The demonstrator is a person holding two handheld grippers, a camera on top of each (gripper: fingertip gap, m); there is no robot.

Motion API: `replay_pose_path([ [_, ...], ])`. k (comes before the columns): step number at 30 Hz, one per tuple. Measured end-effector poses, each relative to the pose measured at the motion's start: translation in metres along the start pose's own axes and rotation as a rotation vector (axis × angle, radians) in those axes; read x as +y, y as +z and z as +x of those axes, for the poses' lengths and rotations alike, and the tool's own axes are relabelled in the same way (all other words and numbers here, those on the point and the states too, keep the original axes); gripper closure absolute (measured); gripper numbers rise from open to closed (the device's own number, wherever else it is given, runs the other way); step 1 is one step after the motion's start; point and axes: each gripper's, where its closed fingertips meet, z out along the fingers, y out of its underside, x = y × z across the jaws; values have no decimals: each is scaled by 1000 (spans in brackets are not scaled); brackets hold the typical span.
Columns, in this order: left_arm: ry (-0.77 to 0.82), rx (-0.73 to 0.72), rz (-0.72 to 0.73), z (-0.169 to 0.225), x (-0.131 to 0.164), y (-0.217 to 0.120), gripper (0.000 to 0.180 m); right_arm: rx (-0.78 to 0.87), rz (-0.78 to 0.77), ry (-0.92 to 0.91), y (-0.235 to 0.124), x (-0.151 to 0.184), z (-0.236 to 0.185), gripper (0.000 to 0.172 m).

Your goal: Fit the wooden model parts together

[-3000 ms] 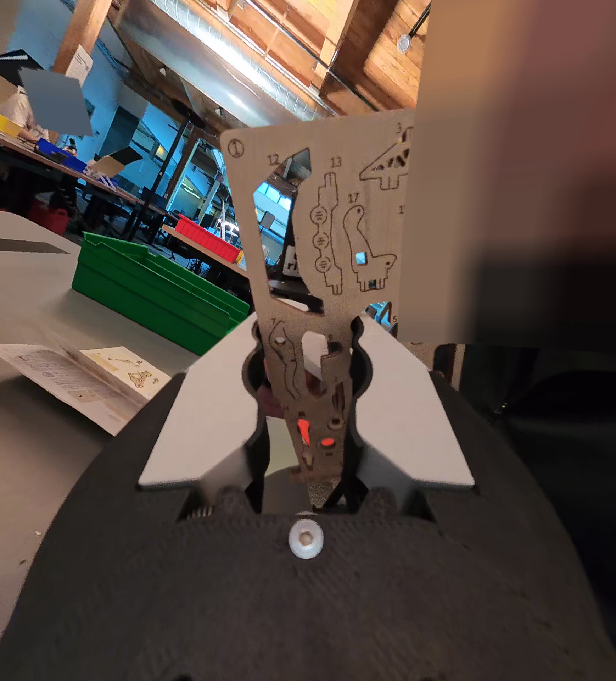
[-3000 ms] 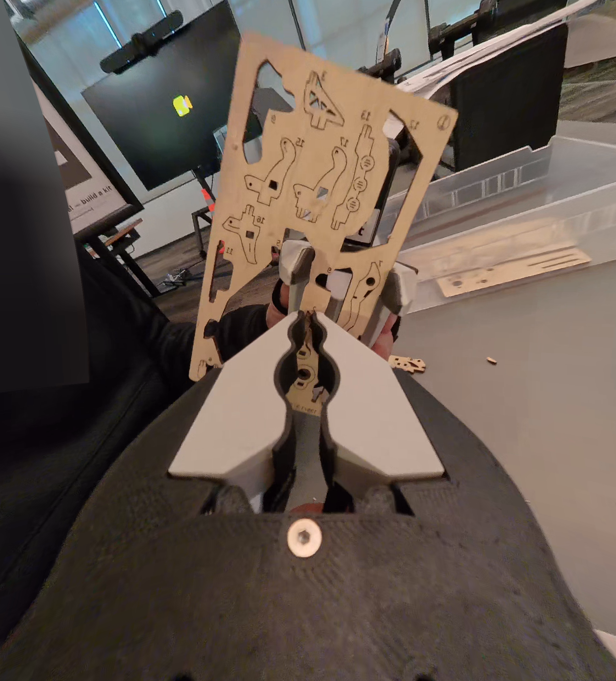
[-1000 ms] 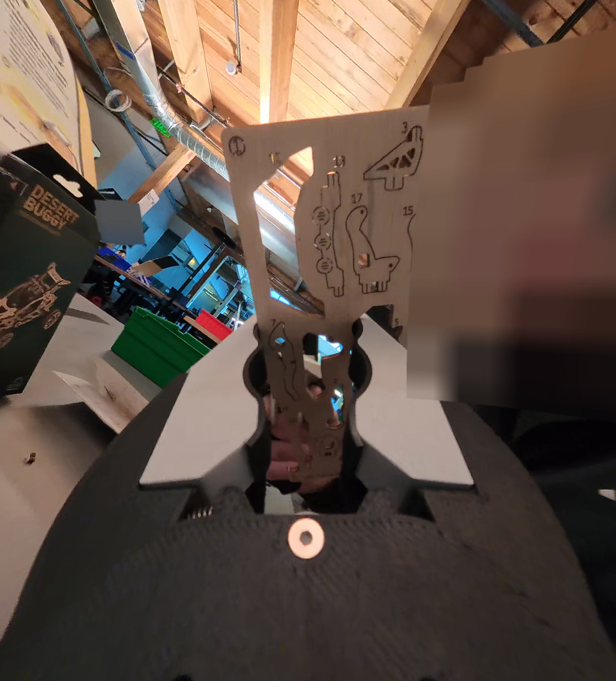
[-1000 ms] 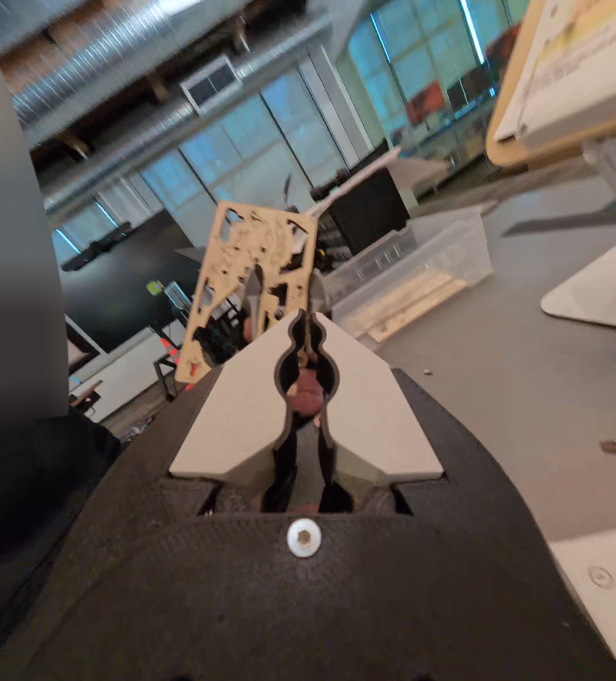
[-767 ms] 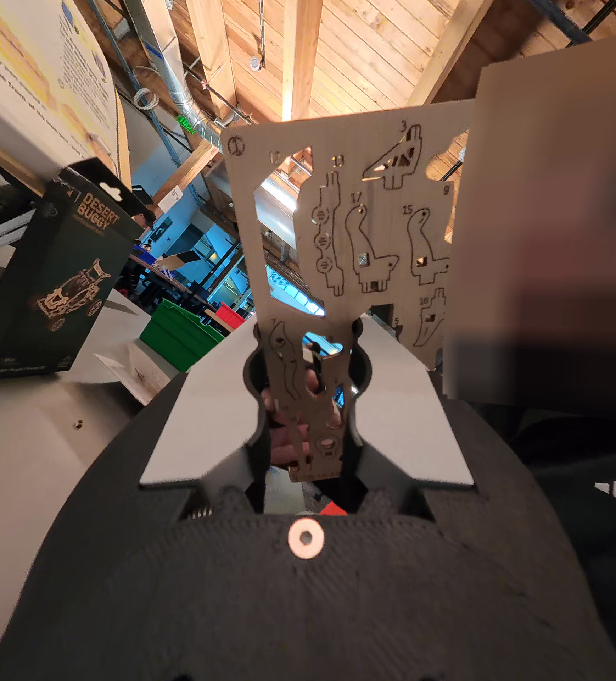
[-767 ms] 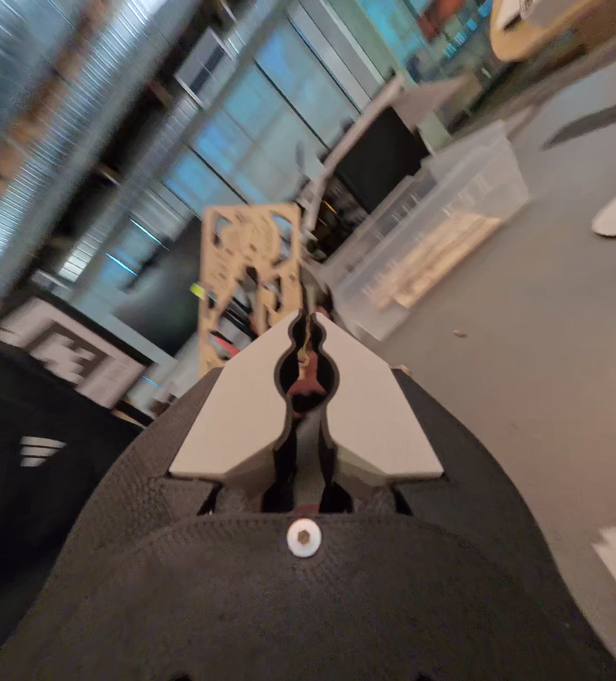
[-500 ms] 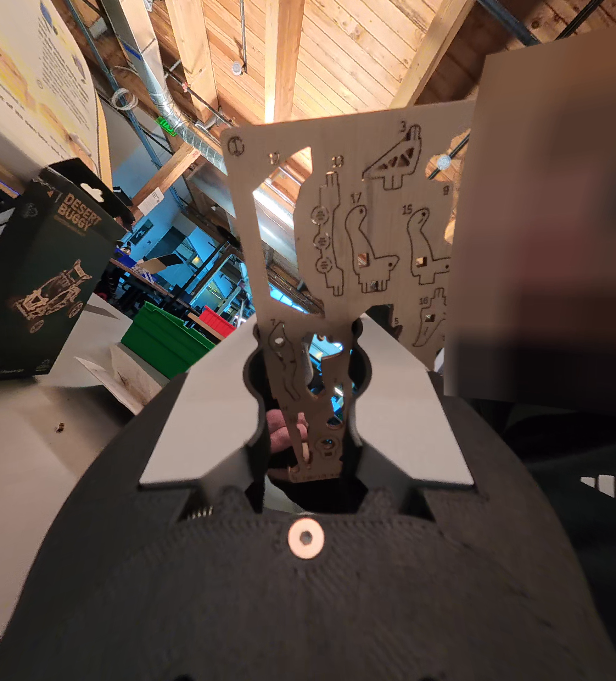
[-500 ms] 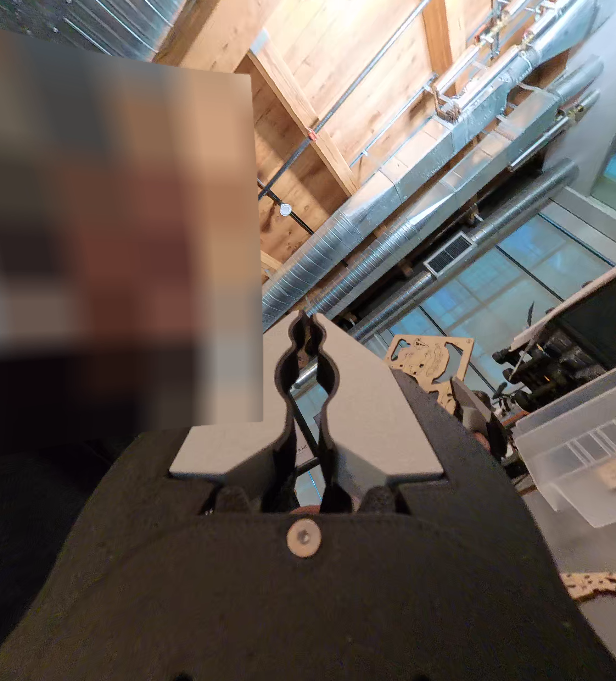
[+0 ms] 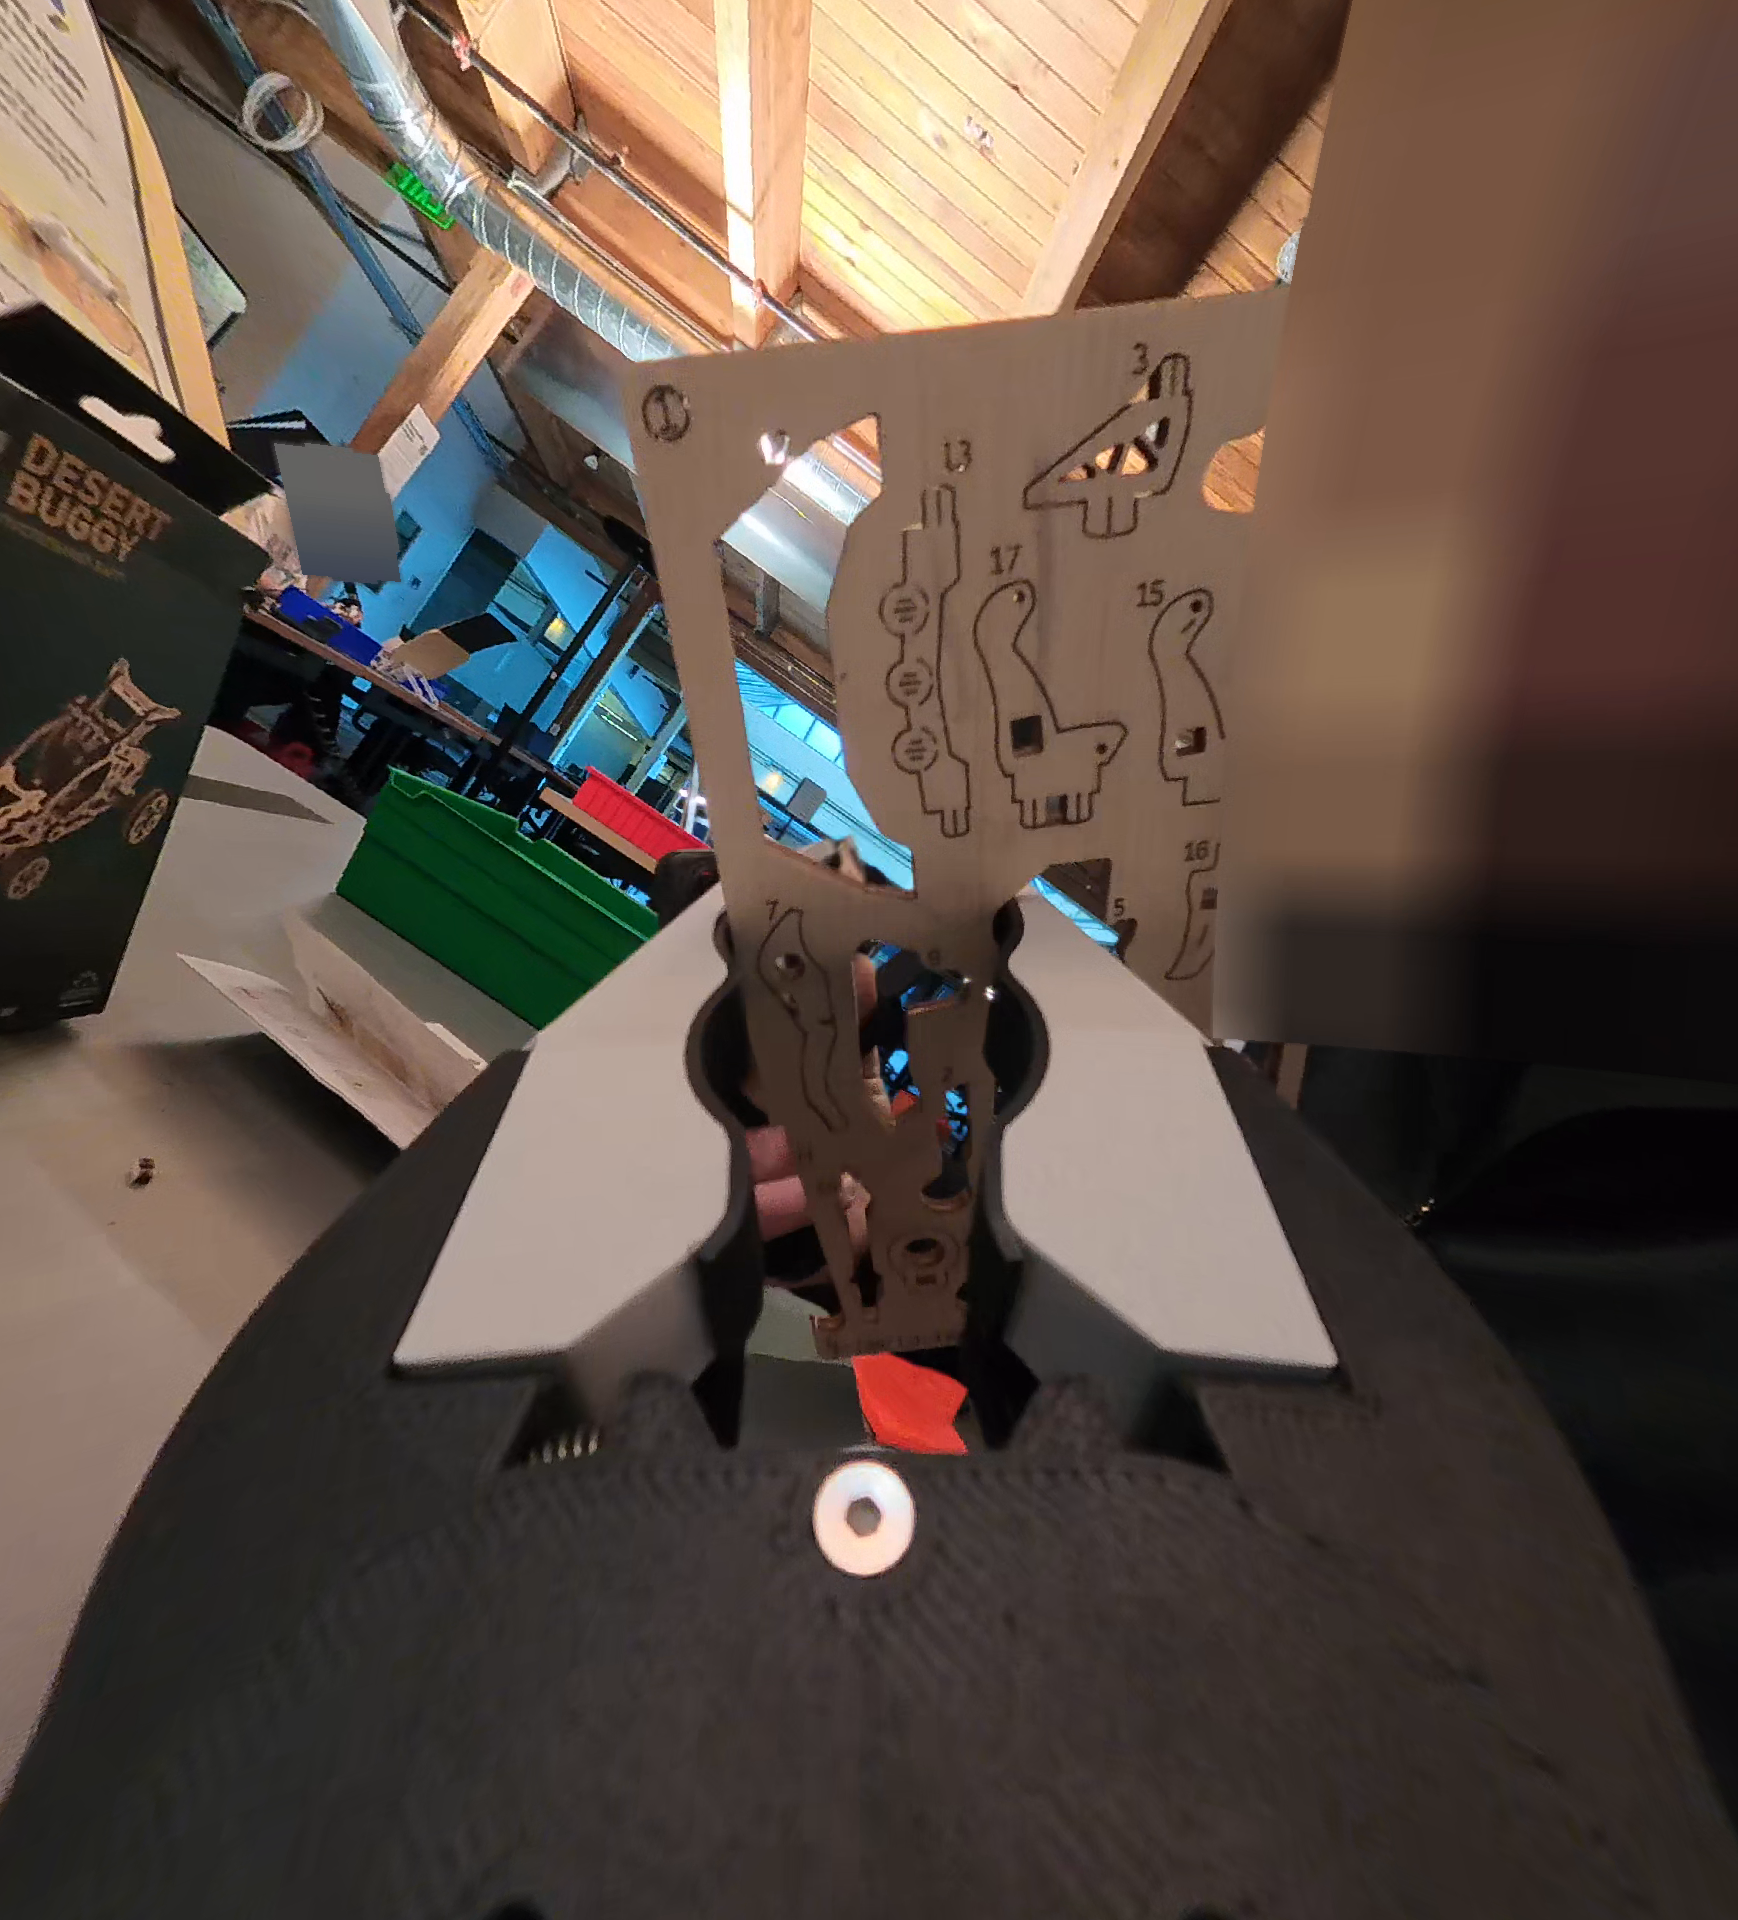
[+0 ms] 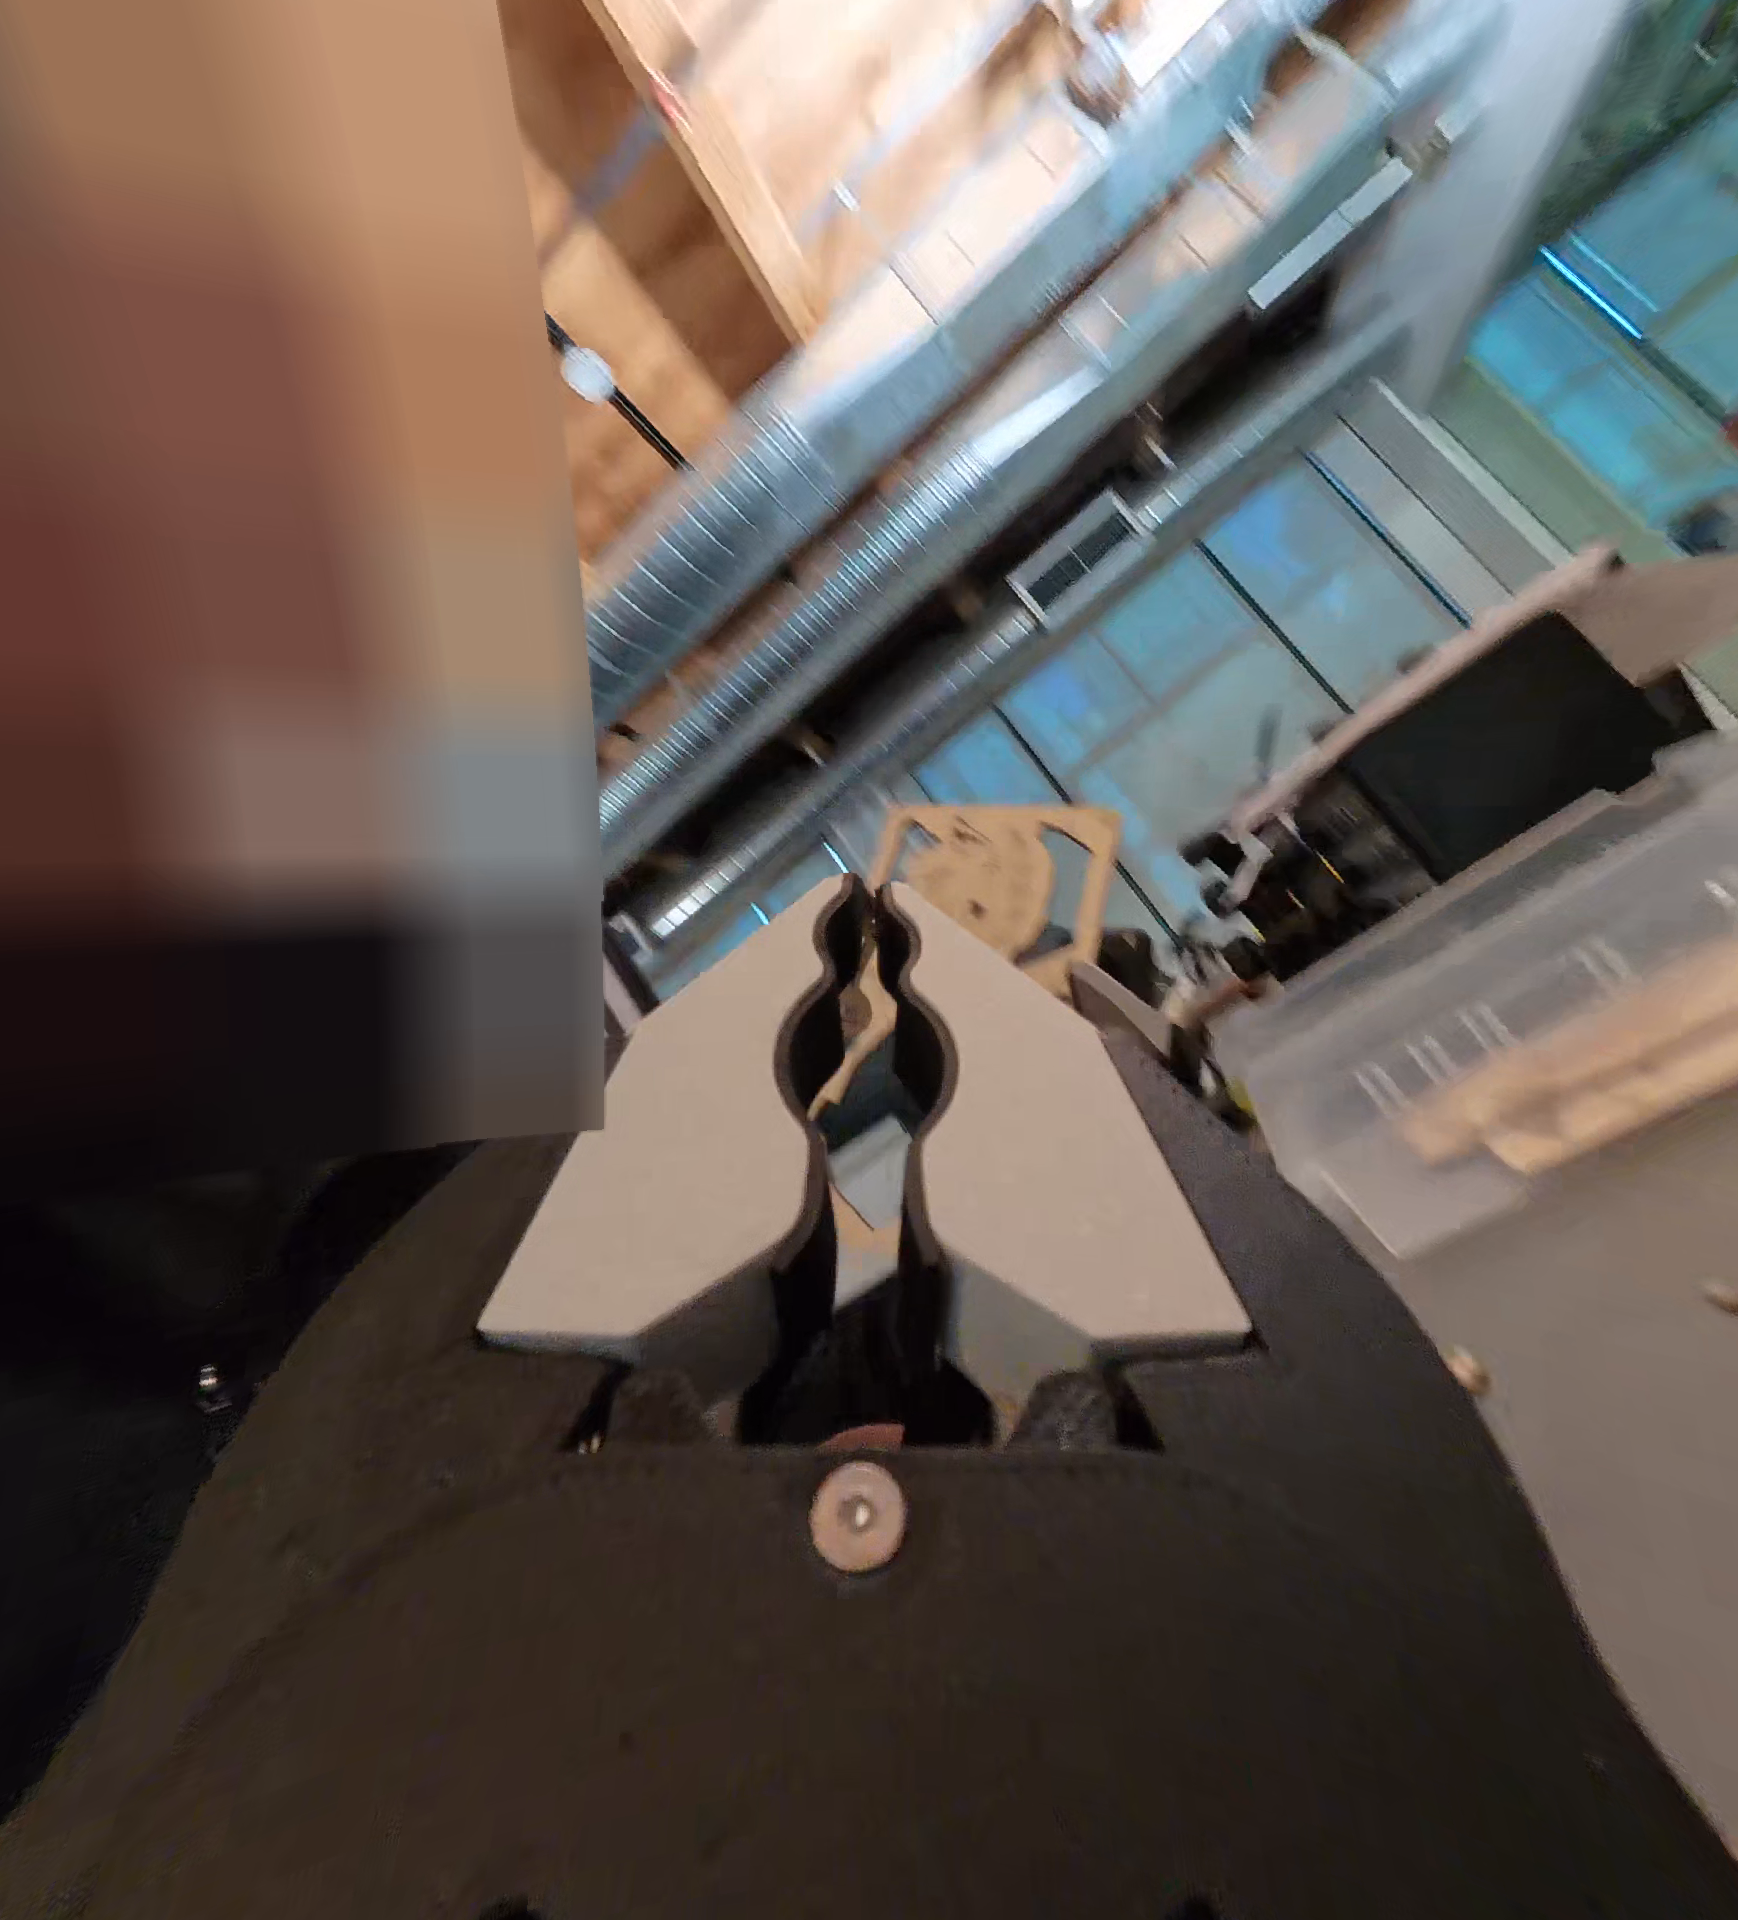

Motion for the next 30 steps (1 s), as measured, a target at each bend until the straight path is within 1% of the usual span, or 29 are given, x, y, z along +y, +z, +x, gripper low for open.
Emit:
replay_pose_path([
  [1, 4, -6, 2, 0, -1, -2, 140, 68, -62, -9, 1, 8, 9, 172],
  [2, 10, -15, 1, -1, -3, -4, 140, 165, -162, -45, 0, 20, 22, 172],
  [4, 23, -37, -4, -3, -5, -8, 140, 387, -425, -149, -11, 51, 52, 172],
  [7, 43, -77, -35, -7, -3, -12, 140, 609, -844, -336, -38, 94, 82, 172],
  [10, 50, -97, -50, -11, -1, -15, 141, 700, -1170, -519, -59, 124, 102, 172],
  [12, 49, -99, -53, -11, 0, -16, 140, 700, -1290, -564, -67, 144, 111, 172],
  [15, 50, -105, -62, -12, 2, -19, 140, 672, -1392, -589, -75, 168, 118, 171],
  [16, 50, -107, -65, -12, 2, -19, 140, 656, -1395, -577, -73, 172, 116, 165],
  [17, 52, -108, -67, -12, 2, -20, 140, 646, -1394, -560, -72, 172, 112, 153],
  [18, 54, -110, -68, -12, 2, -21, 140, 647, -1380, -568, -69, 167, 109, 146],
  [20, 53, -103, -67, -12, 2, -22, 140, 629, -1302, -558, -60, 150, 98, 141],
  [22, 45, -102, -66, -14, 3, -23, 141, 636, -1261, -570, -59, 132, 89, 144],
  [24, 37, -97, -62, -15, 3, -23, 141, 645, -1278, -573, -67, 127, 85, 153],
  [28, 31, -95, -66, -16, 6, -22, 140, 653, -1331, -564, -80, 145, 91, 172],
  [30, 31, -97, -66, -17, 7, -22, 140, 670, -1345, -573, -83, 152, 98, 172],
])
